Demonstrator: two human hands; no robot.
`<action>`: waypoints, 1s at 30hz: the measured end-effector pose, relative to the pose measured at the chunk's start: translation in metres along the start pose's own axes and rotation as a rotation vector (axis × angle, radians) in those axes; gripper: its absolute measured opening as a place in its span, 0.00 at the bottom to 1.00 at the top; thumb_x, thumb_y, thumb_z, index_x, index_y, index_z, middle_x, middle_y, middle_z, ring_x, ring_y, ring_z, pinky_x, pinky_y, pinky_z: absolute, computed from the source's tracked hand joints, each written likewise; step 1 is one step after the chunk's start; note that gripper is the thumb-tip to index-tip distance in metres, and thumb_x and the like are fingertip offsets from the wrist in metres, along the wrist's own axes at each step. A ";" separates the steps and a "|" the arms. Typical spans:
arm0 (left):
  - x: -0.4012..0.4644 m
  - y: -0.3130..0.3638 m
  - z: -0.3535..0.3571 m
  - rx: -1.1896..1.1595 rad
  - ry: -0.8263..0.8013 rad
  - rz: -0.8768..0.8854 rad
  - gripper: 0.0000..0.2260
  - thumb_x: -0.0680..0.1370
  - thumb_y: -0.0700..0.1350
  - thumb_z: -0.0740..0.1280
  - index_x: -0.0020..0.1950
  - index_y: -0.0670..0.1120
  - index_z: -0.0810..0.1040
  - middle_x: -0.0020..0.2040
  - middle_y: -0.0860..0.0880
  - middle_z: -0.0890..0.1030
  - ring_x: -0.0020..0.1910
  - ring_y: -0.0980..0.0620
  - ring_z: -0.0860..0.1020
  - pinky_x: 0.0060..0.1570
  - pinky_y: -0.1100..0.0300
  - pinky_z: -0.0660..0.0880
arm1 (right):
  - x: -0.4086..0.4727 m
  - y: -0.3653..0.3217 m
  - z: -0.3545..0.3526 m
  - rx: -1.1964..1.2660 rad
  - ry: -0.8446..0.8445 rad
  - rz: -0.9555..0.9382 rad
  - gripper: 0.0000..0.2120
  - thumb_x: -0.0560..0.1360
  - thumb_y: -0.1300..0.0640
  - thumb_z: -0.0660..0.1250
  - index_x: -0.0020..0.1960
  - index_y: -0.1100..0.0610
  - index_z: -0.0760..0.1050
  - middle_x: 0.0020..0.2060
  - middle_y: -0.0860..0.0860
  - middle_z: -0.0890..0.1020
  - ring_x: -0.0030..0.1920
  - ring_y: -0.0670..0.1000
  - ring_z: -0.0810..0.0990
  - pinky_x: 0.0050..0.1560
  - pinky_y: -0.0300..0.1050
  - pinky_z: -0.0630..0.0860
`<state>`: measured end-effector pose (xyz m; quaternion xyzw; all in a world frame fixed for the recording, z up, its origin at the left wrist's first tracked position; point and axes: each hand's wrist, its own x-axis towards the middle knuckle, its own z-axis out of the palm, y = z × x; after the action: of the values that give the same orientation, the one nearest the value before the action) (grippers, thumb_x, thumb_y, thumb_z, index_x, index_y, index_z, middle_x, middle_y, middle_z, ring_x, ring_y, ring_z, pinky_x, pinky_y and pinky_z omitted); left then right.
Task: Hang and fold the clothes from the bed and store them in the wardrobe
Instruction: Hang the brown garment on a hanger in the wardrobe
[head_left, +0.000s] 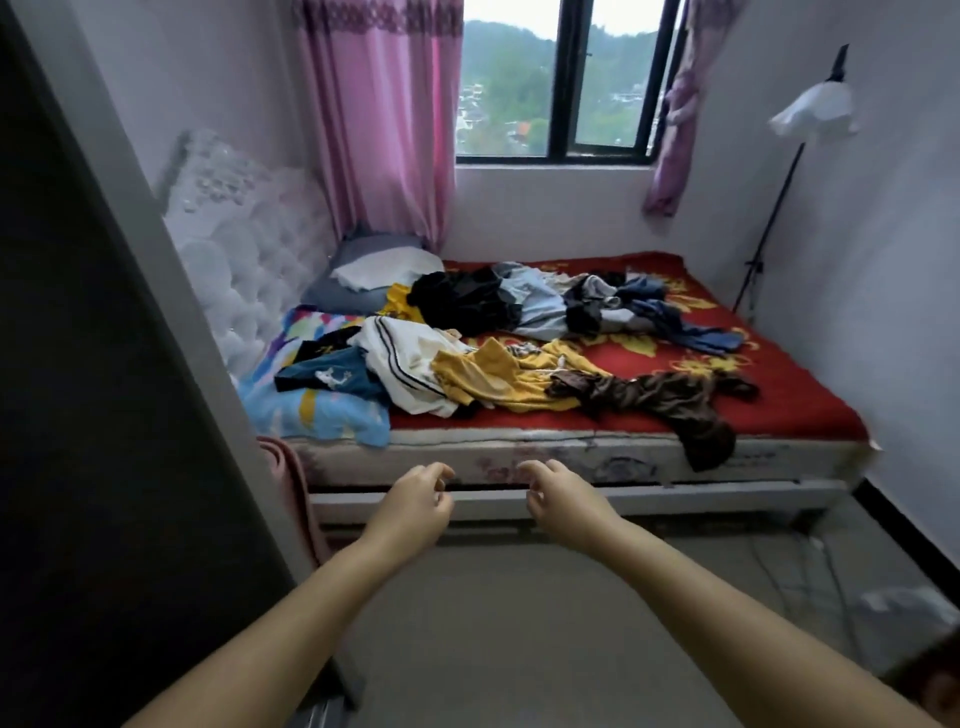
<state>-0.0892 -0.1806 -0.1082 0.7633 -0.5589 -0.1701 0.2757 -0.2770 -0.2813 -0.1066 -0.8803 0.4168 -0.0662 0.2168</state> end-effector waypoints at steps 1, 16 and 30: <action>0.000 0.004 0.003 -0.001 -0.012 0.023 0.13 0.80 0.43 0.60 0.63 0.48 0.74 0.55 0.50 0.76 0.51 0.54 0.76 0.51 0.56 0.76 | -0.008 0.004 0.002 -0.002 0.007 0.022 0.19 0.80 0.53 0.55 0.70 0.48 0.64 0.60 0.50 0.72 0.51 0.52 0.76 0.47 0.47 0.76; 0.041 0.091 0.062 0.035 -0.187 0.297 0.12 0.79 0.44 0.60 0.61 0.49 0.76 0.55 0.51 0.77 0.50 0.55 0.76 0.50 0.57 0.77 | -0.070 0.087 -0.039 -0.035 0.160 0.324 0.18 0.80 0.55 0.56 0.70 0.51 0.66 0.54 0.51 0.72 0.42 0.54 0.76 0.41 0.51 0.75; 0.190 0.154 0.135 -0.011 -0.260 0.244 0.09 0.79 0.46 0.60 0.56 0.49 0.76 0.48 0.52 0.75 0.41 0.51 0.80 0.44 0.49 0.80 | 0.016 0.229 -0.100 -0.035 0.151 0.416 0.17 0.81 0.54 0.55 0.69 0.51 0.67 0.55 0.51 0.72 0.44 0.52 0.76 0.44 0.50 0.76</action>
<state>-0.2225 -0.4261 -0.1111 0.6599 -0.6773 -0.2358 0.2241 -0.4579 -0.4545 -0.1183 -0.7714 0.6058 -0.0785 0.1784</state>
